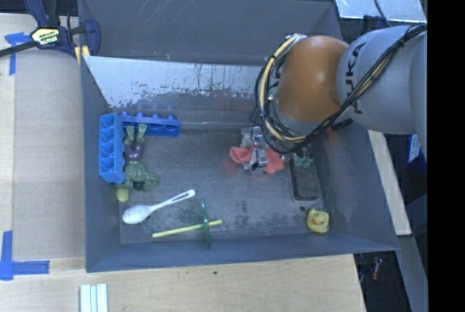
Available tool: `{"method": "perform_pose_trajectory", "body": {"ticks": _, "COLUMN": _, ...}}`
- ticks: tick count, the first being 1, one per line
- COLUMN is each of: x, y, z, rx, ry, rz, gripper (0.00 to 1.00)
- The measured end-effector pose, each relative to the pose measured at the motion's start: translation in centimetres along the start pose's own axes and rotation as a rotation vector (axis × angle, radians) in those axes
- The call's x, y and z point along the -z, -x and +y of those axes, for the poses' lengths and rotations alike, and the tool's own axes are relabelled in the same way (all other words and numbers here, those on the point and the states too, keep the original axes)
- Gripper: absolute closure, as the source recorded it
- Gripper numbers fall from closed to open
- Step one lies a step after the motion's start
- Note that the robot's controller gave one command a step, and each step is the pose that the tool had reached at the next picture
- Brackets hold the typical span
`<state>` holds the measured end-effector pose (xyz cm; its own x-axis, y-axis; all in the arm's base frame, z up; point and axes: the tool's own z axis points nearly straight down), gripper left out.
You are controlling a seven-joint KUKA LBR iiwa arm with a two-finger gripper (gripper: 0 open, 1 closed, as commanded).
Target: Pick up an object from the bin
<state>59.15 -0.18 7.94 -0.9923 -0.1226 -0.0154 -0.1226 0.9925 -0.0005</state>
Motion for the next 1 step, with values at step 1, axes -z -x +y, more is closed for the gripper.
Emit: {"method": "perform_pose_trajectory", "body": {"ticks": 1, "x": 6.97, "y": -1.28, "z": -0.18, "rx": 0.03, "ry": 0.001, "rz": 0.004, "gripper": 1.0}}
